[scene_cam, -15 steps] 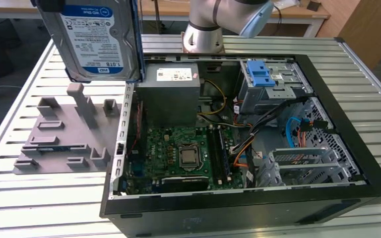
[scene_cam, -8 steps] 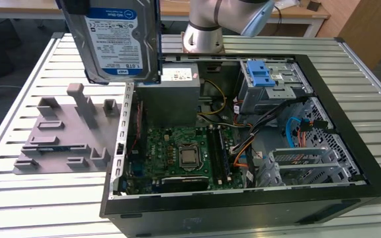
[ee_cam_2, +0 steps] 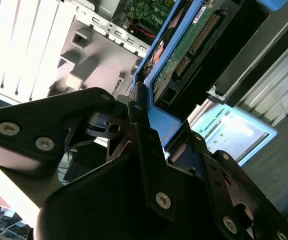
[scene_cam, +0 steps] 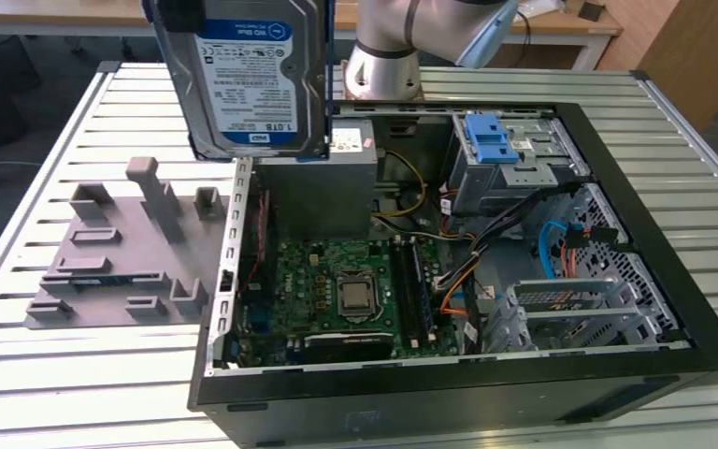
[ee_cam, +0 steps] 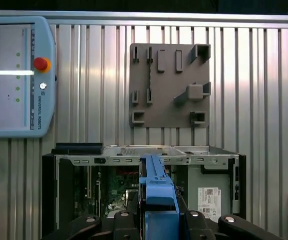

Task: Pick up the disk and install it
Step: 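Pick up the disk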

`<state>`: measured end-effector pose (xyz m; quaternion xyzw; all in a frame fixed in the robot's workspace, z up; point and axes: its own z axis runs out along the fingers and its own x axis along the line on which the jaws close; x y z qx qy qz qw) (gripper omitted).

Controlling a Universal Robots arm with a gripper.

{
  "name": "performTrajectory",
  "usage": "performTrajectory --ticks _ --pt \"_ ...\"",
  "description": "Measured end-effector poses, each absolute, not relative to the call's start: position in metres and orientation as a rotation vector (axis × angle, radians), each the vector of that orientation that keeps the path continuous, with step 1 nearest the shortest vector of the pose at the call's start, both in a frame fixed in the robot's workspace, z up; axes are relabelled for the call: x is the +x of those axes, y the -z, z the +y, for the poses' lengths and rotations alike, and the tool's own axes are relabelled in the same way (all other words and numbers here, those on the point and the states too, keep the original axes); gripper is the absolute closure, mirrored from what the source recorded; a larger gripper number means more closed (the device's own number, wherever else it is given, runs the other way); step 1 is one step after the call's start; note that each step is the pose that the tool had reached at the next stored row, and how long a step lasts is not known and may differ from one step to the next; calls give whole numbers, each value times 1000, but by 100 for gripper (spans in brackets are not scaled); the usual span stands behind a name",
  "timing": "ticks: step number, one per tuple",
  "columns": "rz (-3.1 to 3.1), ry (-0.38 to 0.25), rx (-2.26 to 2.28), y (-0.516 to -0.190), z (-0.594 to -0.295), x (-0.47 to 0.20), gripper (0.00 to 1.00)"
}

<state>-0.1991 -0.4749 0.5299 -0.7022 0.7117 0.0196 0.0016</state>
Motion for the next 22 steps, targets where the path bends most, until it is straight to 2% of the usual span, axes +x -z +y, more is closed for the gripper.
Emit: performTrajectory --ticks 22 --pt "2227 -53 -2202 -523 -467 -133 64"
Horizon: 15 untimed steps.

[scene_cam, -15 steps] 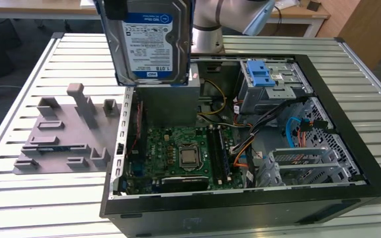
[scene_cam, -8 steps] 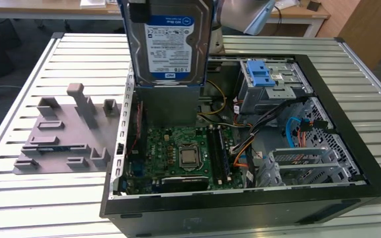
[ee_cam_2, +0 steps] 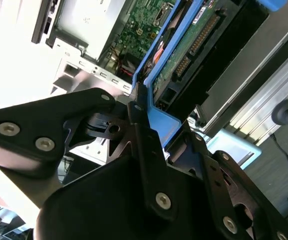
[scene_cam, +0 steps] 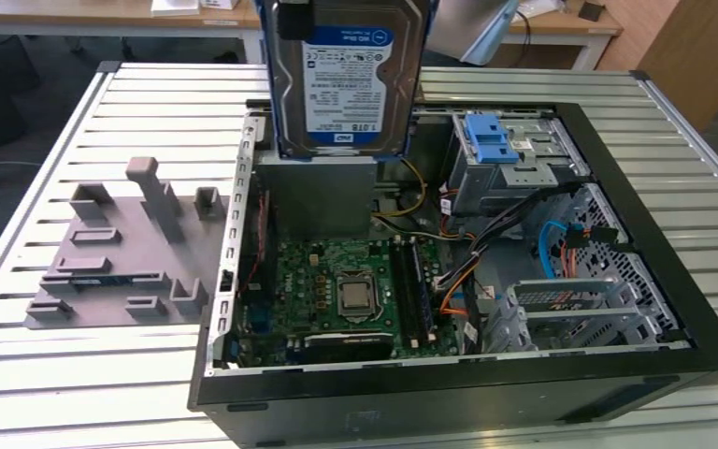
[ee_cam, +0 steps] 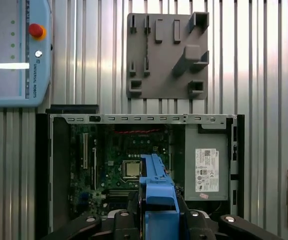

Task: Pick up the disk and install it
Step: 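Pick up the disk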

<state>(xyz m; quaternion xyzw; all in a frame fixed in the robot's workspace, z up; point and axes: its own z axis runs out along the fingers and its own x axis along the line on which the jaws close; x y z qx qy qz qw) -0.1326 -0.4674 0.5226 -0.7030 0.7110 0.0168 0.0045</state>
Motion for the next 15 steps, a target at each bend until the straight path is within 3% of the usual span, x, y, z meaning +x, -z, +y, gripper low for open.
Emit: performTrajectory --ticks 15 --pt "2227 -53 -2202 -521 -462 -94 64"
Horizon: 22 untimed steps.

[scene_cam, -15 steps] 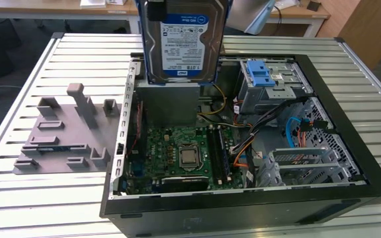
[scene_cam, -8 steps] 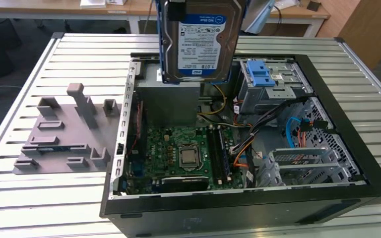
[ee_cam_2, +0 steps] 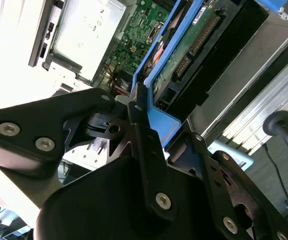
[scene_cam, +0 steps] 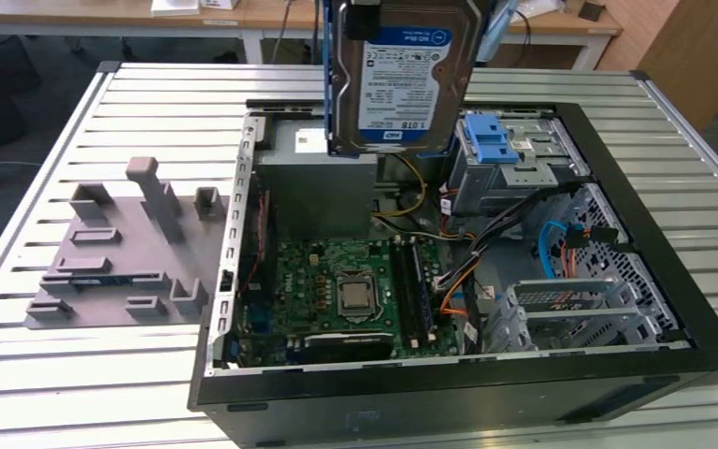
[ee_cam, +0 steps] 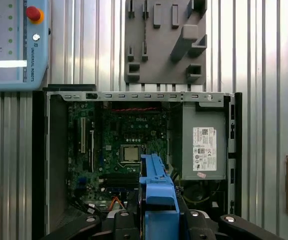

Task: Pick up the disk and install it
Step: 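Pick up the disk, then insert the disk into the insertion slot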

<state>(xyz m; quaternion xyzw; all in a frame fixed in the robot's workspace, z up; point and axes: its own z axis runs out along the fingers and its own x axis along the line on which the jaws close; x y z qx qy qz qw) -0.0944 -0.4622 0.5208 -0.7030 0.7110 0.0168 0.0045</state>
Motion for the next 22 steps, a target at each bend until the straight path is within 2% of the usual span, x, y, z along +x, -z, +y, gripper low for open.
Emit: performTrajectory --ticks 22 --pt "2227 -53 -2202 -518 -462 -40 64"
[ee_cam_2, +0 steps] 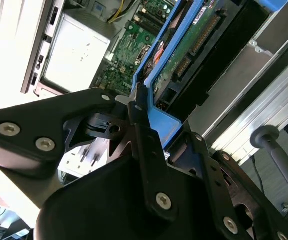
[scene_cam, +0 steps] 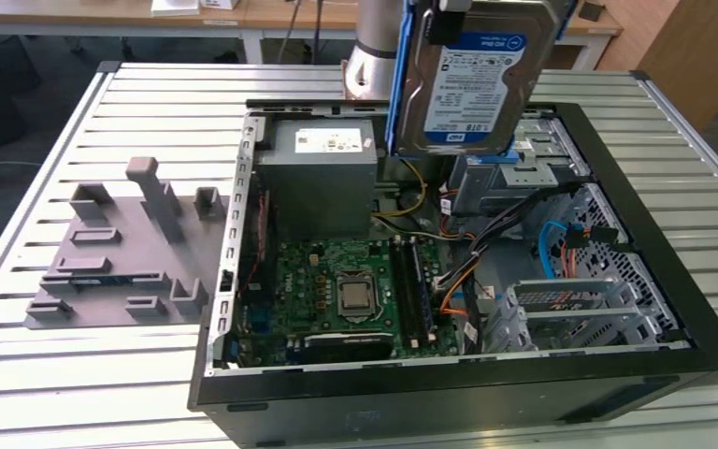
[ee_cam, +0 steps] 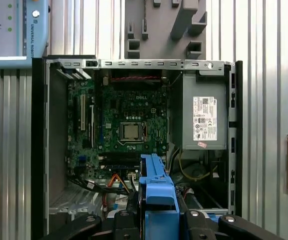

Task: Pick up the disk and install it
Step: 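Insert the disk into the insertion slot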

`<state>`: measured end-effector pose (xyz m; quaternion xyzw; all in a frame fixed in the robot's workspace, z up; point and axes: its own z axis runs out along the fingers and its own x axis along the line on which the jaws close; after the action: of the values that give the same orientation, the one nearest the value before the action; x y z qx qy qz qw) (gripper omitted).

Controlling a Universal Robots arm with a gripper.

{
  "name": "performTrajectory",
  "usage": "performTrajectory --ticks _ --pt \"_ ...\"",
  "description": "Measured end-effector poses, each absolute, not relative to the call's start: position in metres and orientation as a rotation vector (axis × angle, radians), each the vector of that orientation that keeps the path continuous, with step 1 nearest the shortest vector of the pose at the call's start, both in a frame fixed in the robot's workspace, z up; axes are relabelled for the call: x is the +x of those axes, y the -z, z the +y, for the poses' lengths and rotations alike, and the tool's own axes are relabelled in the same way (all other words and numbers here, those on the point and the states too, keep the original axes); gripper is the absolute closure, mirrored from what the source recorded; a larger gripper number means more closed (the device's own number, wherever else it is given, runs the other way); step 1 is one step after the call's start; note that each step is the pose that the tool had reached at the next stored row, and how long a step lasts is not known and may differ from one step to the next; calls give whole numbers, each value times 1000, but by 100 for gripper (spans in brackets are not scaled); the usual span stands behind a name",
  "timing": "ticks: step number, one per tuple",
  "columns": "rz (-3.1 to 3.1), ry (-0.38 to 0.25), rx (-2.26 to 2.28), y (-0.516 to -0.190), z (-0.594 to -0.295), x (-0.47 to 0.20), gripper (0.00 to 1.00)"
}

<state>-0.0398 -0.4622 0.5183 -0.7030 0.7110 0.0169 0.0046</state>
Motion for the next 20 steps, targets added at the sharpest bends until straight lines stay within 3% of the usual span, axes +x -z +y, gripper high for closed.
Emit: performTrajectory --ticks 20 --pt "2229 -53 -2201 -514 -502 -35 64"
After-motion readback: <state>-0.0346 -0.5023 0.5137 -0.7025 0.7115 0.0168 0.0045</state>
